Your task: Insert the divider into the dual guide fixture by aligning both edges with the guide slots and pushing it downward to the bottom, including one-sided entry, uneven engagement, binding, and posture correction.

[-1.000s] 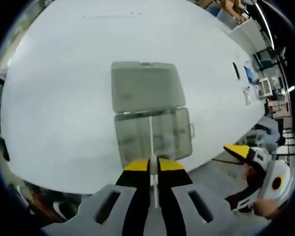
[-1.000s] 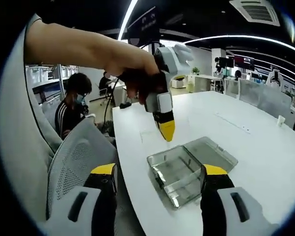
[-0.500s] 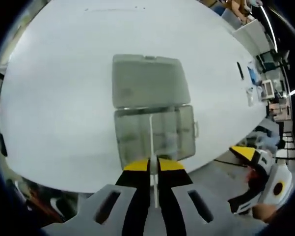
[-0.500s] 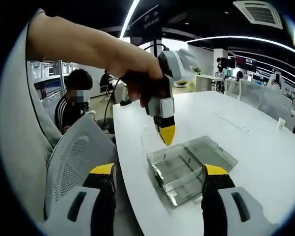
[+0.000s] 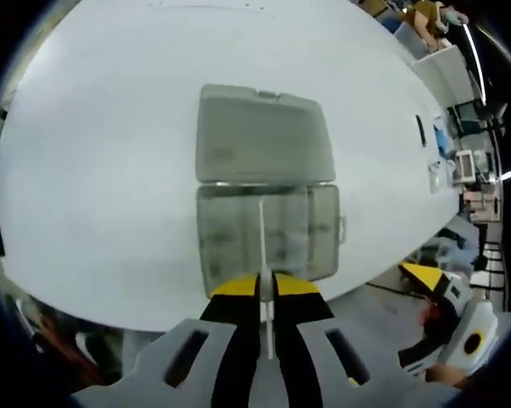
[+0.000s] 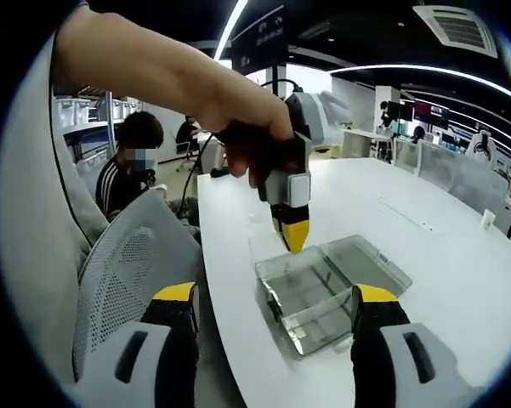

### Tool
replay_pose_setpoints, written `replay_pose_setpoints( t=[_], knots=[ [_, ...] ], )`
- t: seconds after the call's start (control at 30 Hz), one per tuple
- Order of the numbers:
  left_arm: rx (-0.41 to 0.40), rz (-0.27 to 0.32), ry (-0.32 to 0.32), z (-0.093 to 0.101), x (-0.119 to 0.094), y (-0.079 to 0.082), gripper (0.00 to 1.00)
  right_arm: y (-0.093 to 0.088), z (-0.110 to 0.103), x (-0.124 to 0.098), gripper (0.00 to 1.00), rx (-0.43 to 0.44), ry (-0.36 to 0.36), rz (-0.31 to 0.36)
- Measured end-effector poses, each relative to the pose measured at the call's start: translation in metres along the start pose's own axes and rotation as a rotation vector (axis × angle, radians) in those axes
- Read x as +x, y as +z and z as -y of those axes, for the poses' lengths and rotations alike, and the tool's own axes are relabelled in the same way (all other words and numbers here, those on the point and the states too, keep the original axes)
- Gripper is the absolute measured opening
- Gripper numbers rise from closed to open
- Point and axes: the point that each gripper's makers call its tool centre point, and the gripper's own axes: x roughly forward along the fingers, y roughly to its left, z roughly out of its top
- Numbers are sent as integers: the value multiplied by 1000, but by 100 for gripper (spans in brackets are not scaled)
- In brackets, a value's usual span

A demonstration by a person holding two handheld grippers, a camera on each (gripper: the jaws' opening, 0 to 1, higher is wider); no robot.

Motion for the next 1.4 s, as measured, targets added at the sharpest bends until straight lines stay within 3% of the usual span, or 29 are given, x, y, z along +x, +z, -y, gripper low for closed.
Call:
replay_pose_setpoints(
  t=[1.4],
  knots=[
    [-29, -38, -23, -3, 21, 10, 1, -10, 11, 5, 70, 27, 6, -18]
  ],
)
